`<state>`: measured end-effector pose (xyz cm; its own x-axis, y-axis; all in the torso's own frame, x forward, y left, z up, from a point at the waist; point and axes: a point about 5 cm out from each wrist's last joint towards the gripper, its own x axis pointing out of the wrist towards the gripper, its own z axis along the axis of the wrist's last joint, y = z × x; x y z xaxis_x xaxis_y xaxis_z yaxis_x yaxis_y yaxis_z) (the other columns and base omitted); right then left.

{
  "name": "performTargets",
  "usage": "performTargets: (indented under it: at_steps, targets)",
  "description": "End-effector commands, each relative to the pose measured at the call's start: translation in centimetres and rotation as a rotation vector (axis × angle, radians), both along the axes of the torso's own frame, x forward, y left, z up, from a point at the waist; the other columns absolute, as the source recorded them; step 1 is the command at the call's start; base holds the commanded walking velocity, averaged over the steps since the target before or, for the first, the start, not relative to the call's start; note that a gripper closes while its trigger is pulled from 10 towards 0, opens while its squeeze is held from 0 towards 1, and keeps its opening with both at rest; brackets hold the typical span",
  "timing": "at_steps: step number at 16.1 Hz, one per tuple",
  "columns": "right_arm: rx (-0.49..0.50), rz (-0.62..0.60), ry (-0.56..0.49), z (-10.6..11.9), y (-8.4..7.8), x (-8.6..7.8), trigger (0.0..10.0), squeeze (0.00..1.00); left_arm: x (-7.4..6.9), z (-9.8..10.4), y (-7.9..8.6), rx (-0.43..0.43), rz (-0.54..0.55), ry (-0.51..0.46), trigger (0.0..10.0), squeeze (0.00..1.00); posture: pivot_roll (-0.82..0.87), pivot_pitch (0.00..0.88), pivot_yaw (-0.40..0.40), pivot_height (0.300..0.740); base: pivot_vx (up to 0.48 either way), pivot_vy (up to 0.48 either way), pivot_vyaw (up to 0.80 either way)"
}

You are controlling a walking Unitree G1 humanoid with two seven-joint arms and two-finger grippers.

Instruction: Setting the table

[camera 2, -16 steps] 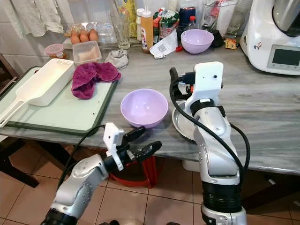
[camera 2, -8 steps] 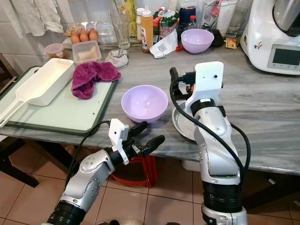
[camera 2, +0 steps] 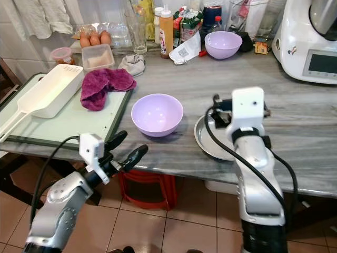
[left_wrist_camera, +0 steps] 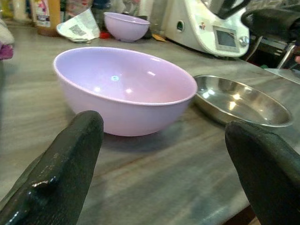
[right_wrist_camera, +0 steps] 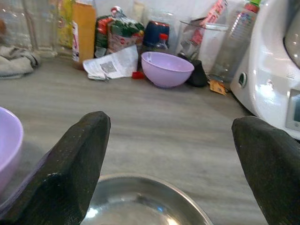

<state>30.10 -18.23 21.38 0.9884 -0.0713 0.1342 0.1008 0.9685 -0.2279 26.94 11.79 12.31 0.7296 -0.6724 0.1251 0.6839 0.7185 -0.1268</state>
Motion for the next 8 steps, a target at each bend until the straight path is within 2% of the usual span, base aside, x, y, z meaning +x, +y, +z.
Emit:
performTargets:
  at_steps: [1,3,5,8]
  targets:
    - [-0.018,-0.041,-0.002,0.3,-0.6,-0.4,10.0,0.42,-0.4,-0.1,0.1,0.016,-0.016,0.006,10.0,0.0,-0.31,0.14,0.037,0.74,0.0,0.0,0.0]
    - [-0.026,-0.087,0.05,-0.3,-1.4,-0.4,10.0,0.4,-1.1,-0.7,0.4,0.04,-0.029,0.028,10.0,0.0,-0.31,0.14,0.036,0.74,0.0,0.0,0.0]
    - [-0.015,-0.119,0.158,-1.5,-2.1,-0.5,10.0,0.34,-1.8,-1.3,1.0,0.074,-0.046,0.061,10.0,0.0,-0.32,0.141,0.03,0.74,0.0,0.0,0.0]
    - [-0.034,-0.135,0.234,-2.2,-2.8,-0.5,10.0,0.28,-1.8,-1.4,1.7,0.093,-0.048,0.073,10.0,0.0,-0.31,0.141,0.021,0.74,0.0,0.0,0.0]
